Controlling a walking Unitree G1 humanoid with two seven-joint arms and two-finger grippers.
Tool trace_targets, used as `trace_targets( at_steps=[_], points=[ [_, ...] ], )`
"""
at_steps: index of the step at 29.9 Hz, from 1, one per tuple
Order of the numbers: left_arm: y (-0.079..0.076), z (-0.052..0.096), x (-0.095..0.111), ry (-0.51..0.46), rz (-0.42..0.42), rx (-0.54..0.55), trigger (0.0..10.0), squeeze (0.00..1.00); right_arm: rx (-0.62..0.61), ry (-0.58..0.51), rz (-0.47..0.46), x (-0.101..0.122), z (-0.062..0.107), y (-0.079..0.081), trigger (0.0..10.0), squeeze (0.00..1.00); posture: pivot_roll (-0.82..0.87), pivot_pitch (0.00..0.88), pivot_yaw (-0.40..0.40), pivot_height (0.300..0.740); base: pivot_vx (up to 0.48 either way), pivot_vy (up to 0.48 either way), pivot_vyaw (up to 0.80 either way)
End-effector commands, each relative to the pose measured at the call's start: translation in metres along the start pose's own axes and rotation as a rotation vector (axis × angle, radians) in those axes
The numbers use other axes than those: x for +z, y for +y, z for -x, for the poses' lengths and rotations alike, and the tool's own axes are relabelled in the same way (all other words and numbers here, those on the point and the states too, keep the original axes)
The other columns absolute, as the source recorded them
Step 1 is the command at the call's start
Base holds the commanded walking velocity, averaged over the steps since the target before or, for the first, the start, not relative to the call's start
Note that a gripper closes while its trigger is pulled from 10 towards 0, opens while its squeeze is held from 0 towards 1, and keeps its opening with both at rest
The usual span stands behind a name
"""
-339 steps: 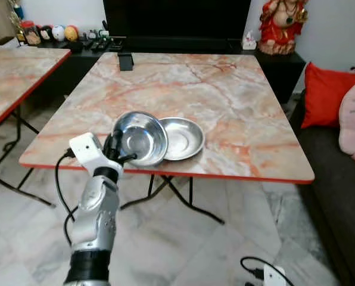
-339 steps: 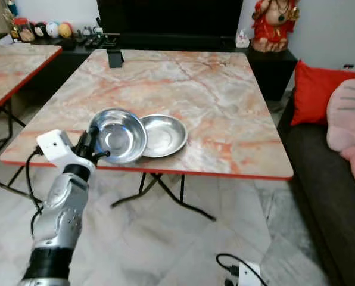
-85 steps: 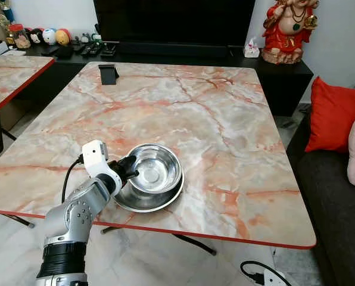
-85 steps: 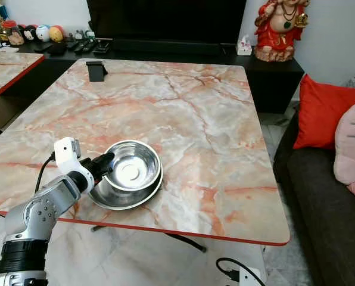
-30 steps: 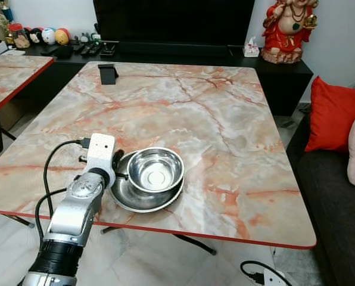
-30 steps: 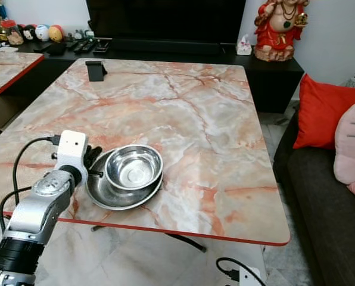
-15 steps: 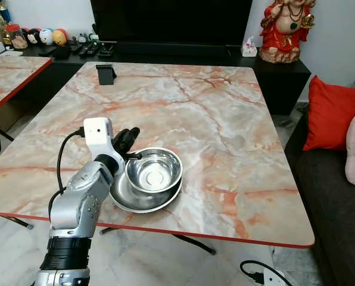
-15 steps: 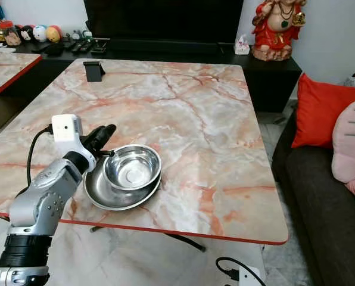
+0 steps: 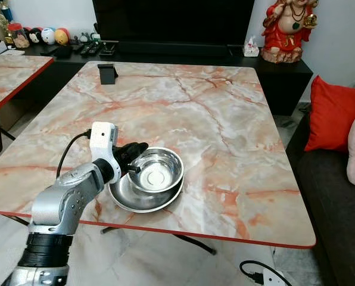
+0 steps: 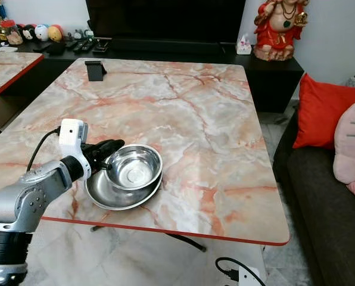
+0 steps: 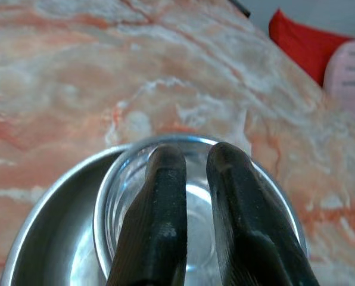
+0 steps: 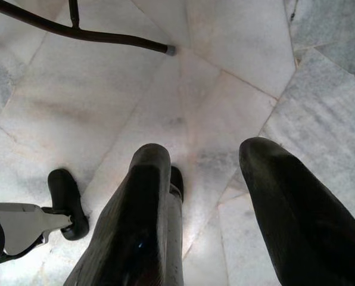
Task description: Setting the table
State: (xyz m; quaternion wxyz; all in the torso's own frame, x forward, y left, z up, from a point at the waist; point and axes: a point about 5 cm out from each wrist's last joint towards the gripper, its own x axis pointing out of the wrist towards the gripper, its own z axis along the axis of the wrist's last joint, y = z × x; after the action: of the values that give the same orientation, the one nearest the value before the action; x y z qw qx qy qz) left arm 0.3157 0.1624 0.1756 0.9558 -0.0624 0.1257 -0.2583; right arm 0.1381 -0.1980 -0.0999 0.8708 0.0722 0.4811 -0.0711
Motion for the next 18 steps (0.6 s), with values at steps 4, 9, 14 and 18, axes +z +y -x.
trace_targets(
  at_steps=[4, 9, 14, 18],
  points=[
    [-0.005, 0.003, -0.004, 0.074, -0.005, -0.069, 10.0, 0.00, -0.003, 0.012, -0.004, -0.003, 0.000, -0.001, 10.0, 0.00, 0.01, 0.000, -0.016, 0.740, 0.000, 0.000, 0.00],
    [-0.013, 0.002, -0.015, 0.133, -0.005, -0.117, 10.0, 0.00, -0.002, 0.013, -0.002, -0.002, 0.000, -0.001, 10.0, 0.00, 0.01, 0.000, -0.015, 0.740, 0.000, 0.000, 0.00],
    [-0.018, 0.000, -0.020, 0.162, -0.015, -0.121, 10.0, 0.00, -0.002, 0.014, -0.001, -0.002, 0.000, -0.001, 10.0, 0.00, 0.01, 0.000, -0.016, 0.740, 0.000, 0.000, 0.00],
    [-0.020, -0.003, -0.020, 0.168, -0.030, -0.106, 10.0, 0.00, -0.001, 0.015, 0.001, -0.002, 0.000, -0.001, 10.0, 0.00, 0.01, 0.000, -0.016, 0.740, 0.000, 0.000, 0.00]
  ],
)
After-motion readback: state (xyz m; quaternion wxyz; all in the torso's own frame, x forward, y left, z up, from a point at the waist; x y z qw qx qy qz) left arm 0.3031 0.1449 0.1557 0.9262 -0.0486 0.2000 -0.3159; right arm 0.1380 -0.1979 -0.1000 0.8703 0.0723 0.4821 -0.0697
